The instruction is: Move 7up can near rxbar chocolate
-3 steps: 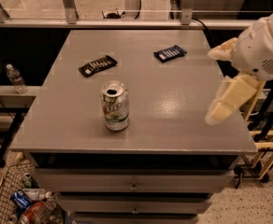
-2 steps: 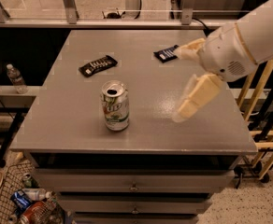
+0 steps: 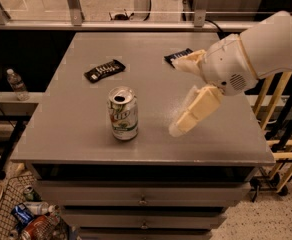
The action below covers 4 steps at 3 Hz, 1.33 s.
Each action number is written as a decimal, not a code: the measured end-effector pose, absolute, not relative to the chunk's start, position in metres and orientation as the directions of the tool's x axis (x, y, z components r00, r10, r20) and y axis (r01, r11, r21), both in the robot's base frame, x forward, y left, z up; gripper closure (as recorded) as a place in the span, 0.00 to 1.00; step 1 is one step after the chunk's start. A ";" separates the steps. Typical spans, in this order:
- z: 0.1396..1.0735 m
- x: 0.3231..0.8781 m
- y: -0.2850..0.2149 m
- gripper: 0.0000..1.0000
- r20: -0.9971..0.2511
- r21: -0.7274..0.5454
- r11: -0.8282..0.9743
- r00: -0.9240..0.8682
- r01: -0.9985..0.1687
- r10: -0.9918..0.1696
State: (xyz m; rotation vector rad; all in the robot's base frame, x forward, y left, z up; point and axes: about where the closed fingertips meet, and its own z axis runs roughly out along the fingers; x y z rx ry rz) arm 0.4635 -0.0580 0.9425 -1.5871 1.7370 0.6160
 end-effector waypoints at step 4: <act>0.865 0.473 -0.011 0.00 -0.916 -0.061 0.172 -0.014 -0.983 -0.402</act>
Offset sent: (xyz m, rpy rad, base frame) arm 0.0146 0.0142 -0.0882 0.2303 0.0170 -0.0376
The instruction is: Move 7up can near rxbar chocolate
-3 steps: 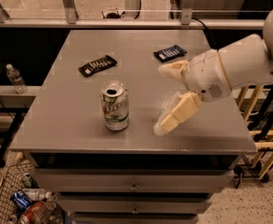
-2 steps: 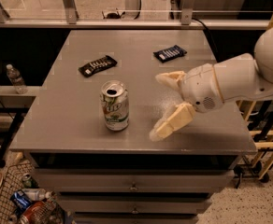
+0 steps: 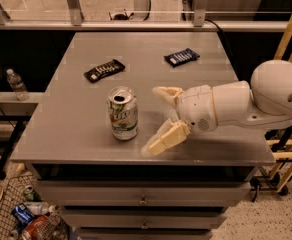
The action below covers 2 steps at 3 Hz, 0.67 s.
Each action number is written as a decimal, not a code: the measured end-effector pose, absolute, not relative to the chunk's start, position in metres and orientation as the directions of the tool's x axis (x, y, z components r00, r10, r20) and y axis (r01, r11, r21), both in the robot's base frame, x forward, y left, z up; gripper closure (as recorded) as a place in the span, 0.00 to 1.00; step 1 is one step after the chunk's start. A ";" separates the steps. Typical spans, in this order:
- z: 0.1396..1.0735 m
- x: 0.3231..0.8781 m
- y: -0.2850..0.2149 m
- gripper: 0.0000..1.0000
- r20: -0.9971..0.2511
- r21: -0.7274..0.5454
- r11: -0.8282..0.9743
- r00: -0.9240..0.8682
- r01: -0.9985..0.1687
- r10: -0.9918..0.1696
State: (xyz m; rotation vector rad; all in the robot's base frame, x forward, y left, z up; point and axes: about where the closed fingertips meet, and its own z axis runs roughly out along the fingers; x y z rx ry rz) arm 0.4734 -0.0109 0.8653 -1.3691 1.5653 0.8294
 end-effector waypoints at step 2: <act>0.875 0.482 0.036 0.00 -0.952 -0.066 0.151 0.017 -0.986 -0.305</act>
Offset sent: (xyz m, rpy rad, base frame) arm 0.0190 0.0700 0.0126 0.1497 -0.0275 0.0325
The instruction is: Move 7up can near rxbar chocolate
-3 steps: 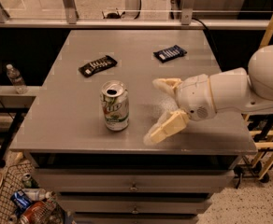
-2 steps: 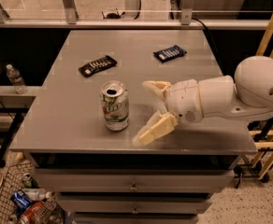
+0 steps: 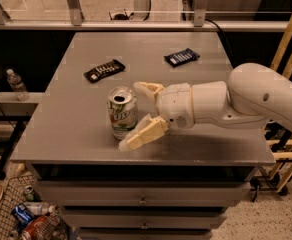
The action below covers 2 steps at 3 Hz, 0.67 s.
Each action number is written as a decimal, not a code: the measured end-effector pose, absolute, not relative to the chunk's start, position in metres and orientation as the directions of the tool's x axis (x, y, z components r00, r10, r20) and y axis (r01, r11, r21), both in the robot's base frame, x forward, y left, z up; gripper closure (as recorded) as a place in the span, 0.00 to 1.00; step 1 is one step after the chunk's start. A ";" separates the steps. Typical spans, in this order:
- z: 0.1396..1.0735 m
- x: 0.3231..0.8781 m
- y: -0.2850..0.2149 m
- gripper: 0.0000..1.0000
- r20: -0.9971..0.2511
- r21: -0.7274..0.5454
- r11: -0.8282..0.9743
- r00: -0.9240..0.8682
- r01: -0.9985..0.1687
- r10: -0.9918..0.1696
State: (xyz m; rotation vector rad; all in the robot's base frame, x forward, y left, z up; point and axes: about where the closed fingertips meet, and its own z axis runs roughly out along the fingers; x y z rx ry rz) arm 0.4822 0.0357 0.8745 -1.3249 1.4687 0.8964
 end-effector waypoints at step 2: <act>0.868 0.491 0.063 0.40 -0.961 -0.049 0.133 0.010 -0.990 -0.275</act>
Offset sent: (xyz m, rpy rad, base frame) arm 0.0155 0.0335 -0.0127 0.0476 0.0276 0.0190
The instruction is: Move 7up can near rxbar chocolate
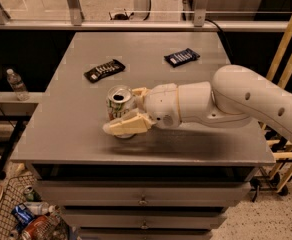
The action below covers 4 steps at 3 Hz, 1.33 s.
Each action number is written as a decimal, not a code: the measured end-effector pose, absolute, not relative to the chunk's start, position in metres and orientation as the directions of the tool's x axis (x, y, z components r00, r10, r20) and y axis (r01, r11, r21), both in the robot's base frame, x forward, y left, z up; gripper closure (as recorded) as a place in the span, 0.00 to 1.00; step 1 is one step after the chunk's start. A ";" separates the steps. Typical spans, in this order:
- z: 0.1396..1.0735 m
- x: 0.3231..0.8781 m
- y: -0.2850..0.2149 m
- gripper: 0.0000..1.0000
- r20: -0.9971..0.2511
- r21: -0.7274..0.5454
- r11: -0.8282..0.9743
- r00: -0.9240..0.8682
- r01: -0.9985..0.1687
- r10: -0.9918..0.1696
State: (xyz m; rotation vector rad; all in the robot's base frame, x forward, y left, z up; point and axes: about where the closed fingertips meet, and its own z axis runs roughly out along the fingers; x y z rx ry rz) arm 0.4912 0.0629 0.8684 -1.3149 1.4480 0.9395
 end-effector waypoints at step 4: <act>0.897 0.556 -0.060 1.00 -0.911 -0.170 0.304 0.032 -0.937 -0.410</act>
Offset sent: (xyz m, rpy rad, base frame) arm 0.0331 -0.0684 0.0034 -0.0657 -0.0344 -0.1169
